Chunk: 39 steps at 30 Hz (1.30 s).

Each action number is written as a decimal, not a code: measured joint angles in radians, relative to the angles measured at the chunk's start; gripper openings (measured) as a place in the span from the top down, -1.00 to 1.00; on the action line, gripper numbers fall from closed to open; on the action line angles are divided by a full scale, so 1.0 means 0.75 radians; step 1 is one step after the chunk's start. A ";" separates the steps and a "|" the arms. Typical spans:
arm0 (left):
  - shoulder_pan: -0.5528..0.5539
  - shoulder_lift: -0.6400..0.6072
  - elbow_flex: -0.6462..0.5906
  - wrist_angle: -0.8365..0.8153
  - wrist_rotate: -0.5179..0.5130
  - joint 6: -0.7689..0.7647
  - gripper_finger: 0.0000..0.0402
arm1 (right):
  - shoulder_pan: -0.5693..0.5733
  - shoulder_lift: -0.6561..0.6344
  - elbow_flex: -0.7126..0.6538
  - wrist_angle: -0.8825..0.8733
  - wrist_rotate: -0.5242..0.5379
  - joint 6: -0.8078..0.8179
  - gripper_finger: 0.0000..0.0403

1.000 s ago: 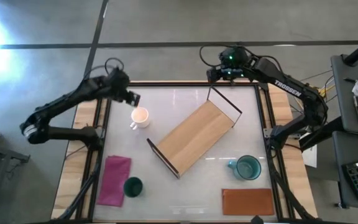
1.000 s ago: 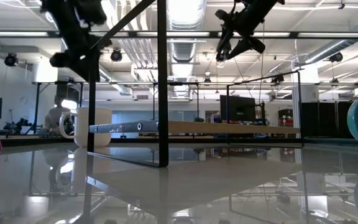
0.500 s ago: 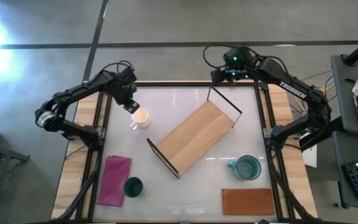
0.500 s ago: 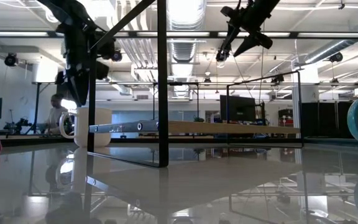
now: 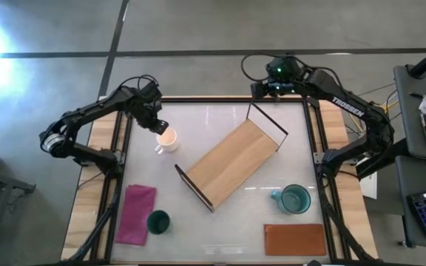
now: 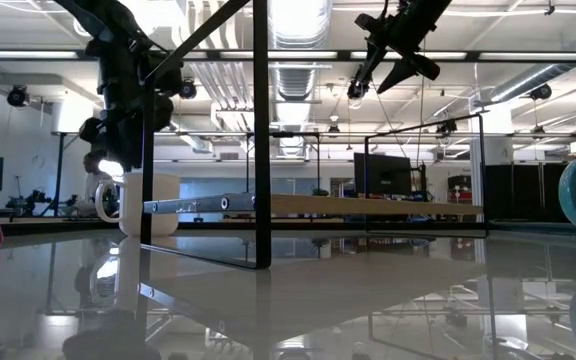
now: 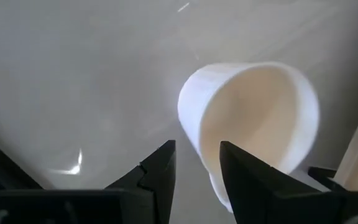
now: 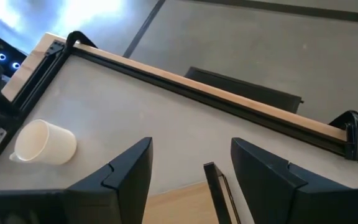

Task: Stack small to large cups/mugs on shelf
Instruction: Put the white mug on the shelf

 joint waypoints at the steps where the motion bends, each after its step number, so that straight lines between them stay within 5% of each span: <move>1: -0.004 0.000 -0.013 0.000 -0.001 -0.016 0.45 | 0.000 0.000 -0.002 0.000 0.000 0.000 -0.04; 20: -0.074 0.040 -0.180 0.278 -0.009 -0.069 0.47 | 0.000 0.000 -0.018 0.002 0.034 -0.024 -0.04; 26: -0.116 0.111 -0.163 0.284 -0.016 -0.001 0.77 | 0.000 0.000 -0.022 -0.018 0.034 -0.014 -0.04; 29: -0.134 0.136 -0.131 0.292 -0.020 0.064 0.96 | 0.000 0.000 -0.023 -0.072 0.033 -0.006 -0.04; 35: -0.188 0.148 0.093 0.166 -0.219 0.359 0.99 | 0.006 -0.005 -0.023 -0.218 0.033 0.057 -0.04; 39: -0.246 0.135 0.299 0.133 -0.228 0.624 0.99 | 0.041 -0.014 -0.023 -0.274 0.033 0.094 -0.04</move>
